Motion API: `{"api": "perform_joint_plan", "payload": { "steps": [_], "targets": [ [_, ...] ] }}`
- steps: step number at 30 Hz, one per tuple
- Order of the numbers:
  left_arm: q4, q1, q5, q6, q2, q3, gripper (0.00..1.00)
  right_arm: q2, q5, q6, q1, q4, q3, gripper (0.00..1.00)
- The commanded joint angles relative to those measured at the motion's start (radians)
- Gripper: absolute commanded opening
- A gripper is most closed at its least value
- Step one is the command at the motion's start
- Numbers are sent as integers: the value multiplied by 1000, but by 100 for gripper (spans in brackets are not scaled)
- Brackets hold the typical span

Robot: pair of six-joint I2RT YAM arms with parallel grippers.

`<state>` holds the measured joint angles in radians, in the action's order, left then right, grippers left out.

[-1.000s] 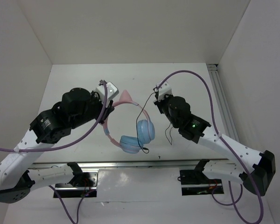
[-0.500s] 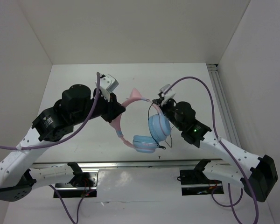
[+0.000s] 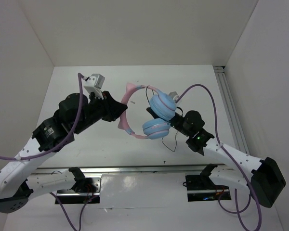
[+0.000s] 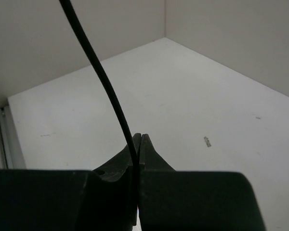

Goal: Wrap the headphones

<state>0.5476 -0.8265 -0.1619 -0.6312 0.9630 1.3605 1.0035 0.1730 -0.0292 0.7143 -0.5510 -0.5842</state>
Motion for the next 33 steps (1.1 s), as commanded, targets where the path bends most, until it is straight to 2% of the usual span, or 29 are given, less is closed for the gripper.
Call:
{"api": "perform_joint_plan", "payload": {
  "steps": [1,6,8,11,15,22,33],
  "targets": [
    [-216,-2,-96,-159,-53,-3,0,32,121,-86,-6,-180,20,0],
    [-200,-2,-269,-237,-66,-15,0,35,143,-146,16,-320,98,0],
    [-150,-2,-315,-263,-56,24,0,26,143,-137,48,-310,98,0],
    [-181,7,-350,-275,-34,34,0,26,109,-94,106,-271,89,0],
    [-172,122,-172,-313,28,77,0,35,100,-81,154,-271,78,0],
    [-258,248,16,-404,71,23,0,3,132,-81,205,-368,101,0],
    [-371,329,32,-530,-43,-156,0,-51,99,-92,215,-402,133,0]
  ]
}}
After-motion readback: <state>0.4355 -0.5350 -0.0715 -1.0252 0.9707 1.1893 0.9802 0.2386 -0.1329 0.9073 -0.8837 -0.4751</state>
